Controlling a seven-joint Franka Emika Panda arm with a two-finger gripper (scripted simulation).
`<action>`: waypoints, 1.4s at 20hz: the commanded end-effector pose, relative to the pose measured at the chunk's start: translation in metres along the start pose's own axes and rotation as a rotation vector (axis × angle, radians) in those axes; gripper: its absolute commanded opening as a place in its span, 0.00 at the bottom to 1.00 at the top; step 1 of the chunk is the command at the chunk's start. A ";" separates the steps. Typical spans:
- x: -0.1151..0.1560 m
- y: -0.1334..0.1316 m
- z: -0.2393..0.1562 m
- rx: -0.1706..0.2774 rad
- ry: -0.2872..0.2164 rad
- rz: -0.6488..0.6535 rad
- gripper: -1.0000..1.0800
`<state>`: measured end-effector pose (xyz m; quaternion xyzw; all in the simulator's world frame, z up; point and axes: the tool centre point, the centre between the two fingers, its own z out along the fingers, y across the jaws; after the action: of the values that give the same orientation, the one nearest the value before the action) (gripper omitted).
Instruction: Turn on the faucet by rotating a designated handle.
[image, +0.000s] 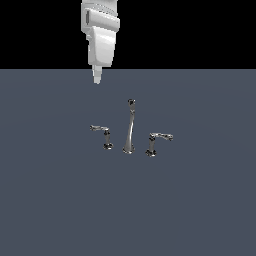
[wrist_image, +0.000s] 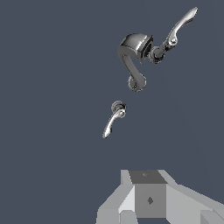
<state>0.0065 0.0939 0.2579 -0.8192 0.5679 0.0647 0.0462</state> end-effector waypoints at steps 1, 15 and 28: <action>0.003 -0.010 0.018 0.000 0.010 0.072 0.00; 0.025 -0.051 0.120 0.019 0.097 0.445 0.00; 0.036 -0.062 0.167 0.045 0.153 0.604 0.00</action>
<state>0.0672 0.1080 0.0898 -0.6187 0.7857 0.0033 0.0004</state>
